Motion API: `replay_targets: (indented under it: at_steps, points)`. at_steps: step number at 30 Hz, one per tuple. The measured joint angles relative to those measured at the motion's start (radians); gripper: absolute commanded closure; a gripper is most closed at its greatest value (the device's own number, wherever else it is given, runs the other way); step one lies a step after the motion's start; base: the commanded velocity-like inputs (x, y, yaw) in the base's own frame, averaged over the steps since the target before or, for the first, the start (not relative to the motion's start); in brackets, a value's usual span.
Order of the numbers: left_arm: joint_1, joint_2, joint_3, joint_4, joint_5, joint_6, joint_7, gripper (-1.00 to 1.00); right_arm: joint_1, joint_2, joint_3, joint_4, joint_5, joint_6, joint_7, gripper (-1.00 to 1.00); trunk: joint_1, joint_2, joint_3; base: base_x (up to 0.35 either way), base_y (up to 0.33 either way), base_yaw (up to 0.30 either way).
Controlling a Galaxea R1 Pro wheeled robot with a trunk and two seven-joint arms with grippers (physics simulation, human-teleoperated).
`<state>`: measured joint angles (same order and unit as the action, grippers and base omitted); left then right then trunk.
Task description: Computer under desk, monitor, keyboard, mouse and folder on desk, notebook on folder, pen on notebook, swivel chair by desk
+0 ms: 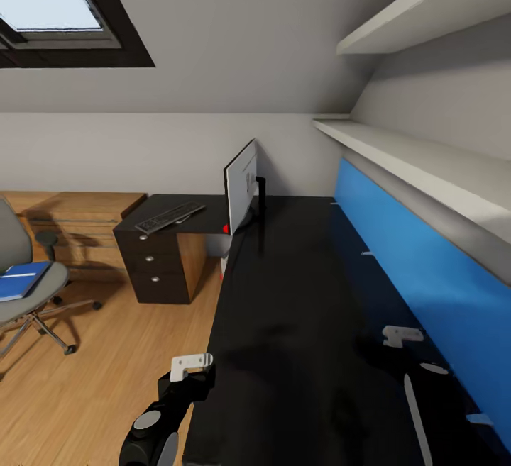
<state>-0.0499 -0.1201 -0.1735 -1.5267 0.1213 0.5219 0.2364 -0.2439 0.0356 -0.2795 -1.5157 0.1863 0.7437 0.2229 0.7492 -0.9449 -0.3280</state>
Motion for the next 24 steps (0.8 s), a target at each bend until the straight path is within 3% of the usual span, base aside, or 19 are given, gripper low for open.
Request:
replay_targets:
  at_steps: [6, 8, 15, 24]
  points:
    - [0.000, 0.000, 0.003, 0.000, 0.000, 0.001, 0.000, -1.00, 0.002, 0.003, 0.004, 0.000, 0.002, 0.002, -0.003, 1.00, 0.000, 0.000, 0.000, -0.111, 0.293, 0.073]
    - [0.000, 0.000, 0.030, 0.000, -0.001, 0.001, 0.000, -1.00, 0.002, 0.003, 0.004, 0.001, 0.004, 0.000, -0.004, 1.00, 0.000, 0.000, 0.000, 0.014, 0.331, 0.259]
    - [0.000, 0.000, 0.043, 0.000, 0.000, 0.001, 0.000, -1.00, 0.002, 0.003, 0.004, 0.001, 0.006, -0.004, -0.006, 1.00, -0.001, 0.000, 0.000, 0.081, 0.331, 0.259]
    - [0.000, 0.000, 0.043, 0.001, 0.000, 0.001, 0.000, -1.00, 0.003, 0.002, 0.004, 0.000, 0.006, -0.006, -0.006, 1.00, -0.001, 0.000, -0.001, 0.135, 0.327, 0.033]
